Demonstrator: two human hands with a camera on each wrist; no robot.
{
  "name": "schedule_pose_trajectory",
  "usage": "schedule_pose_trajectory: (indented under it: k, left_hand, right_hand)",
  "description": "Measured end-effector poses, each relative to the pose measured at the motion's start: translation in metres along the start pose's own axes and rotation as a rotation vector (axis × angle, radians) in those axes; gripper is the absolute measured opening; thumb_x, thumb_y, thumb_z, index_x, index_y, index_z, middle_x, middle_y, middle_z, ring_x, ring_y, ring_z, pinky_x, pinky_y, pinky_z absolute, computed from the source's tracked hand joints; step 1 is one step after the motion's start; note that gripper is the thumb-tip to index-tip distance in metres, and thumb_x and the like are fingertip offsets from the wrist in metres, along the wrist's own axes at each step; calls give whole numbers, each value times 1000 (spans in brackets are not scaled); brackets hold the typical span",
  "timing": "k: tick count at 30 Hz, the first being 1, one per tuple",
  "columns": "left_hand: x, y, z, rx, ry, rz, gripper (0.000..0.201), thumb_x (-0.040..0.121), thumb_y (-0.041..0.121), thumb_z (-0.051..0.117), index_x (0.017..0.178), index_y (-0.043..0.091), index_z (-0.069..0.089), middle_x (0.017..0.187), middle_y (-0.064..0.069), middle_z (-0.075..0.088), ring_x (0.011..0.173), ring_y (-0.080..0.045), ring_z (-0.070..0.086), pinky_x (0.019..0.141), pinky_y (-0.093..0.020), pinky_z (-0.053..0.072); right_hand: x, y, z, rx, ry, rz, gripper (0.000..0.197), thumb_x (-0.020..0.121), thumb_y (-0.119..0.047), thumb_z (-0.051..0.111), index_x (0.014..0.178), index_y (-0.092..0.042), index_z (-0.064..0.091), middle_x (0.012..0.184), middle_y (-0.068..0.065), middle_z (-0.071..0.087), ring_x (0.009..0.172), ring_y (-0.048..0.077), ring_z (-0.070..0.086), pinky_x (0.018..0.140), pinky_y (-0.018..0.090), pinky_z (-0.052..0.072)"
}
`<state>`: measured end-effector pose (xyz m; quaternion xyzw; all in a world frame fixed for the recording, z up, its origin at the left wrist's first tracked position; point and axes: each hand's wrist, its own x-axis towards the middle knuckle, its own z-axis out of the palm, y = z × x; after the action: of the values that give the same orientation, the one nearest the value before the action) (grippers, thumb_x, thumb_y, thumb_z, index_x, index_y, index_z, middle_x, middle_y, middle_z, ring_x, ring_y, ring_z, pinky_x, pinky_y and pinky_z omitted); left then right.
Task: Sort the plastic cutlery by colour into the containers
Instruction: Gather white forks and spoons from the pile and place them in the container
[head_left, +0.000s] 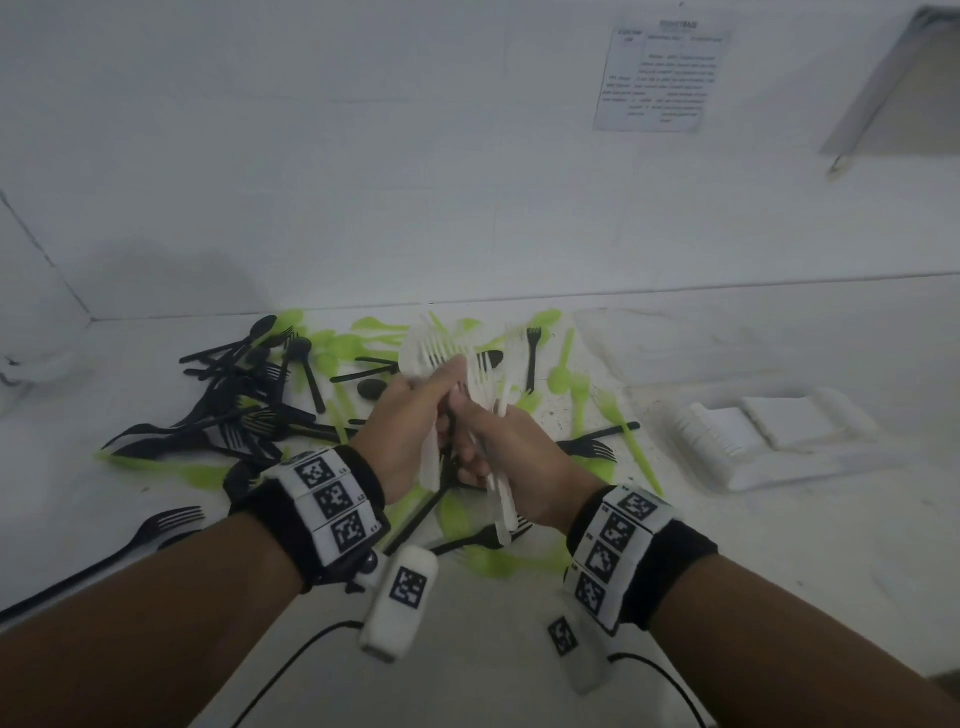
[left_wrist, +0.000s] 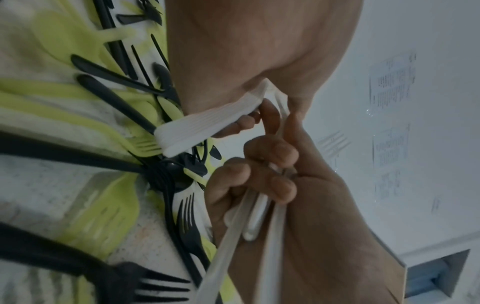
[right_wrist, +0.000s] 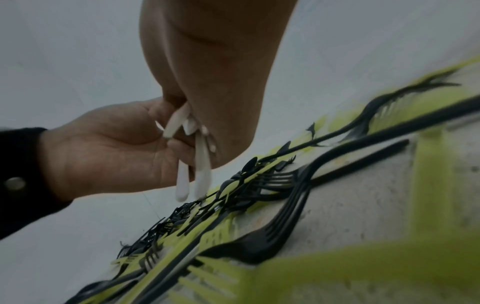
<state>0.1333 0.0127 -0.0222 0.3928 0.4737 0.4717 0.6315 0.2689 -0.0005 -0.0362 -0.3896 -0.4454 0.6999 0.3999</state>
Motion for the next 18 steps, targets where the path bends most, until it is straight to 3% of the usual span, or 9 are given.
schedule_pose_trajectory:
  k: [3, 6, 11, 13, 14, 16, 18]
  left_hand:
    - [0, 1, -2, 22, 19, 18, 57, 99, 41, 64, 105, -15, 58, 85, -24, 55, 57, -28, 59, 57, -36, 52]
    - [4, -3, -4, 4, 82, 13, 32, 104, 33, 56, 96, 2, 59, 85, -19, 59, 71, -29, 60, 61, -38, 52]
    - [5, -8, -4, -77, 247, 65, 36, 107, 31, 51, 126, 1, 48, 88, -16, 73, 77, -34, 73, 66, -44, 62]
    - [6, -9, -8, -70, 304, 100, 38, 106, 31, 52, 127, -1, 50, 87, -18, 75, 80, -37, 74, 74, -50, 62]
    - [7, -9, -11, -41, 349, 114, 40, 105, 32, 56, 125, -2, 52, 81, -14, 74, 72, -33, 73, 71, -46, 62]
    - [11, -9, -17, -4, 436, 124, 42, 102, 32, 60, 124, -3, 54, 65, -3, 63, 53, -19, 63, 62, -37, 55]
    - [12, -7, -20, 24, 433, 92, 42, 102, 36, 57, 123, 1, 52, 62, 1, 52, 48, -14, 51, 62, -35, 46]
  right_hand:
    - [0, 3, 0, -104, 10, -19, 48, 105, -44, 55, 108, 2, 66, 84, 11, 69, 54, 17, 45, 56, 28, 42]
    - [1, 10, 1, -116, 72, -36, 50, 105, -47, 55, 115, -1, 70, 91, 4, 68, 65, 15, 51, 62, 26, 46]
    - [-2, 16, 5, -145, 126, -123, 36, 110, -38, 45, 119, -21, 75, 92, 3, 69, 84, 17, 62, 75, 25, 50]
    - [0, 17, 3, -160, 203, -144, 36, 110, -38, 44, 116, -22, 76, 87, 5, 66, 82, 18, 61, 78, 30, 50]
    - [1, 16, 1, -153, 264, -135, 34, 109, -39, 47, 116, -20, 76, 83, 3, 63, 78, 16, 59, 79, 32, 50]
    - [3, 15, -5, -111, 329, -102, 32, 107, -37, 52, 112, -10, 67, 73, -1, 56, 63, 11, 54, 67, 27, 49]
    - [1, 13, -6, -54, 293, -92, 21, 108, -32, 50, 118, -14, 51, 68, -4, 45, 51, 6, 40, 50, 22, 37]
